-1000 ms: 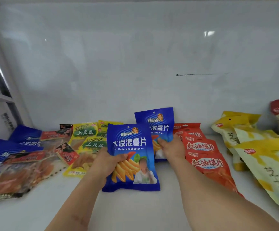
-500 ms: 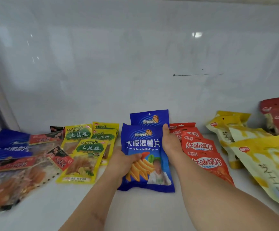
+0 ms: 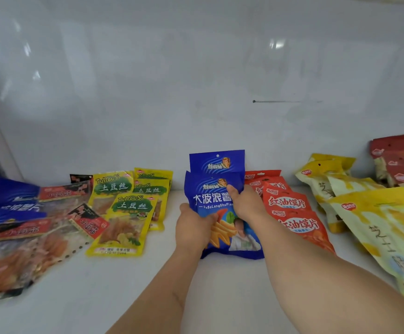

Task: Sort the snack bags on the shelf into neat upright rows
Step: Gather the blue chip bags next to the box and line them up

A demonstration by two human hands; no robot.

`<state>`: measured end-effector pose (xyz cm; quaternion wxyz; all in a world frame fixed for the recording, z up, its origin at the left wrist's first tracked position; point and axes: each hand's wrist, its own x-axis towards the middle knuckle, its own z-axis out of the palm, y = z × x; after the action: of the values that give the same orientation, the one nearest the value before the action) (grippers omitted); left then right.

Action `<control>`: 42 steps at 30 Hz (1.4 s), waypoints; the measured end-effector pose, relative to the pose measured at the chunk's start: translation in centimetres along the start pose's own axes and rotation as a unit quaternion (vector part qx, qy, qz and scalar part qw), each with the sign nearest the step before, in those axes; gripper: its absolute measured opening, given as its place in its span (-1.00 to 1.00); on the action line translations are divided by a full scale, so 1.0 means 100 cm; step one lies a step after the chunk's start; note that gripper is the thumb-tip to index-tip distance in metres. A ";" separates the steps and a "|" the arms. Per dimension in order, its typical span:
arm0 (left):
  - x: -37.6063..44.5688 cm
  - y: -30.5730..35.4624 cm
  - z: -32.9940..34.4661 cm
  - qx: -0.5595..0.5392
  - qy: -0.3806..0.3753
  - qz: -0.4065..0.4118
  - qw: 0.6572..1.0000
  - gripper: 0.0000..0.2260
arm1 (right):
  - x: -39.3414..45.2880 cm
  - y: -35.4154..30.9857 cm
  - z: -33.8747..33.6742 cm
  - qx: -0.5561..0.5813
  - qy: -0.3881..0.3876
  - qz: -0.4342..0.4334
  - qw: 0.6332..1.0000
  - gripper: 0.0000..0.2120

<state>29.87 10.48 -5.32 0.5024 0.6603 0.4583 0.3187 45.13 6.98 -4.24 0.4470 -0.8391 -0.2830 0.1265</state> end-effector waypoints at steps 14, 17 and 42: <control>-0.017 0.024 -0.031 0.220 0.082 0.048 0.971 -0.50 | -0.034 -0.030 -0.010 -0.305 0.085 -0.261 0.912 -0.65; -0.024 0.021 -0.063 0.358 0.117 0.094 0.922 -0.64 | -0.051 -0.042 0.003 -0.345 0.069 -0.333 0.875 -0.70; 0.006 -0.080 -0.385 0.470 0.199 -0.043 0.859 -0.54 | -0.202 -0.216 0.272 -0.182 -0.237 -0.390 0.871 -0.54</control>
<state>-6.08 25.91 -1.72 0.0434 0.7201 0.6717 0.1686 8.36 23.07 -2.80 0.2188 -0.6716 -0.7029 0.0833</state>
